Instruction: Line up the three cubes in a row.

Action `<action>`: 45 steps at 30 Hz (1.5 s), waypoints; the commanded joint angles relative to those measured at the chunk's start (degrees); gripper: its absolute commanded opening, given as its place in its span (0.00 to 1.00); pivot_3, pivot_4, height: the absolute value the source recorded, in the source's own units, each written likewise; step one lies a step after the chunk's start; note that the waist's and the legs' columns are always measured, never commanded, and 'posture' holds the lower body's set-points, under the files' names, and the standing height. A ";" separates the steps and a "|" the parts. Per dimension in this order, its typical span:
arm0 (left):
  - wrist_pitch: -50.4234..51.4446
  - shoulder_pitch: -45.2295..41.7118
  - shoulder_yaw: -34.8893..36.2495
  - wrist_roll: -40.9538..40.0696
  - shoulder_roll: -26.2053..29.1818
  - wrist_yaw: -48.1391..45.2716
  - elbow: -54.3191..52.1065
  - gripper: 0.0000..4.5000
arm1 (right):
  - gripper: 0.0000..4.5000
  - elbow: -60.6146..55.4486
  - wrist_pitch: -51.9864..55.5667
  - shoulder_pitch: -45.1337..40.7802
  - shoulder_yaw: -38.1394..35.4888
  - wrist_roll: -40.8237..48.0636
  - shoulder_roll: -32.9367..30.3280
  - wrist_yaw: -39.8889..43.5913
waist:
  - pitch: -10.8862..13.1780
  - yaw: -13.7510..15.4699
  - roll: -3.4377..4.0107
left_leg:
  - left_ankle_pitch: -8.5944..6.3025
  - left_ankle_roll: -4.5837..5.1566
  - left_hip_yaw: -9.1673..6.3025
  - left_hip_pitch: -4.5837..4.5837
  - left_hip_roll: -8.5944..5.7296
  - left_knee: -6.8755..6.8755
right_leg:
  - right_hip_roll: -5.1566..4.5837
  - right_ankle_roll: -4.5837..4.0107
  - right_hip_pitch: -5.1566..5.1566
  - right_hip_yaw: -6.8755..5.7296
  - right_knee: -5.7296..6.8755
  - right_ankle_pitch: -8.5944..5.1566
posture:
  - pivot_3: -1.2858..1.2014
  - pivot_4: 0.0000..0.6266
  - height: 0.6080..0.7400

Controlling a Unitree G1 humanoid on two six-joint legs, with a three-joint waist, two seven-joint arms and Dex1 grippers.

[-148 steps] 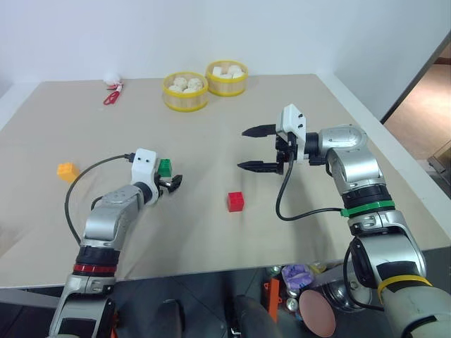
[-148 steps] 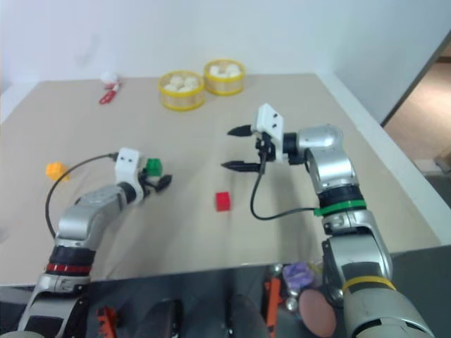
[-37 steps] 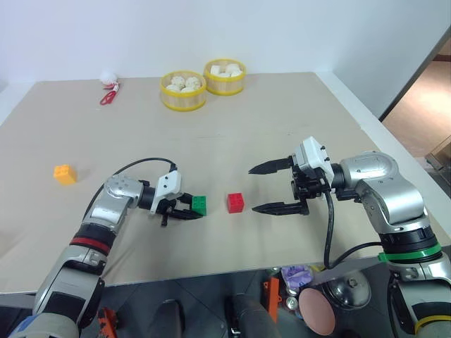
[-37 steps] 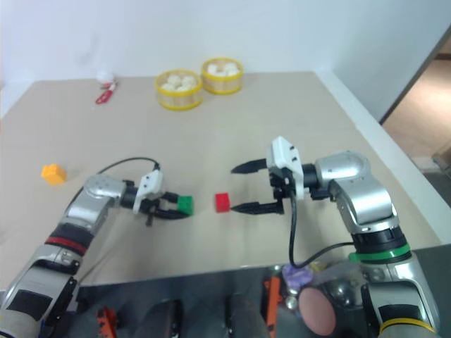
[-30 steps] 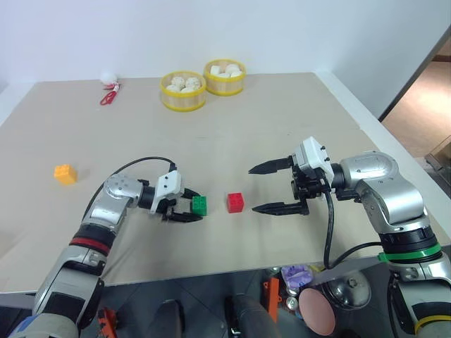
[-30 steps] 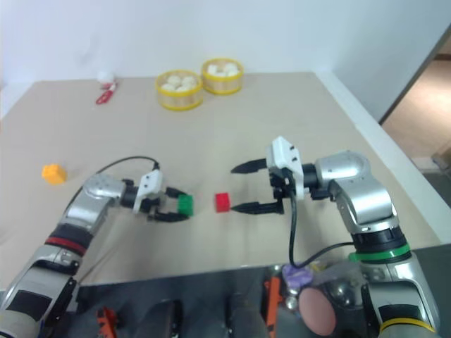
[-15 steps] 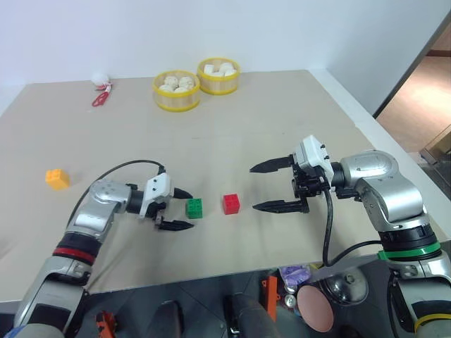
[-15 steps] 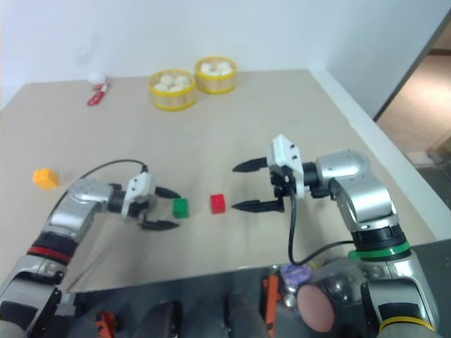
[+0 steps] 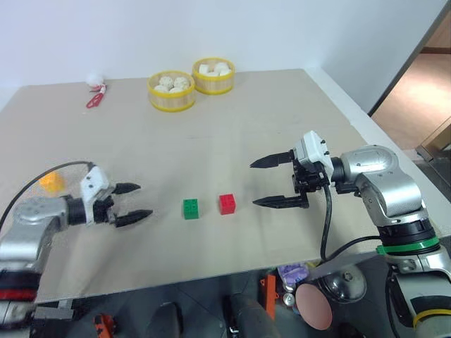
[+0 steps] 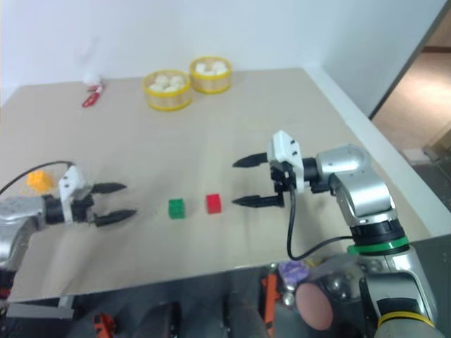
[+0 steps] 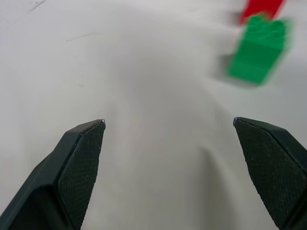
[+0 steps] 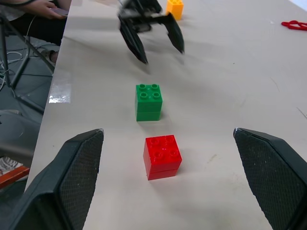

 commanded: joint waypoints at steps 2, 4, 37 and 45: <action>7.22 5.89 8.37 -5.19 -0.60 8.30 -11.36 0.99 | 1.00 1.04 -2.06 -2.47 -0.45 -0.28 1.12 -0.25 | 0.01 0.10 -0.02 | -0.02 -0.03 -0.01 0.00 -0.05 0.01 | -0.05 0.02 0.01 -0.01 0.01 -0.06 | 0.52 0.24 1.00; 10.50 7.42 11.29 -6.64 -4.24 16.22 -15.76 0.99 | 1.00 1.65 -1.89 -3.64 -0.50 -0.10 2.52 -1.16 | 0.01 0.19 -0.01 | -0.01 -0.03 -0.02 -0.02 -0.09 0.04 | -0.08 0.00 0.02 -0.03 0.01 -0.07 | 0.52 0.24 1.00; 24.66 -8.72 24.89 3.67 -24.98 78.95 -11.49 0.99 | 1.00 -4.77 5.34 -7.18 -0.07 3.87 16.83 -15.46 | -0.11 1.05 -0.24 | -0.04 -0.07 -0.03 -0.16 -0.20 0.52 | -0.08 0.29 0.14 0.09 -0.03 0.24 | 0.52 0.24 1.00; 21.37 -10.26 21.96 5.75 -22.86 76.31 -3.78 0.99 | 1.00 -5.30 5.37 -6.96 -0.52 3.66 16.30 -16.00 | -0.11 1.06 -0.24 | -0.04 -0.07 -0.04 -0.17 -0.20 0.52 | -0.08 0.29 0.13 0.07 -0.03 0.24 | 0.52 0.24 1.00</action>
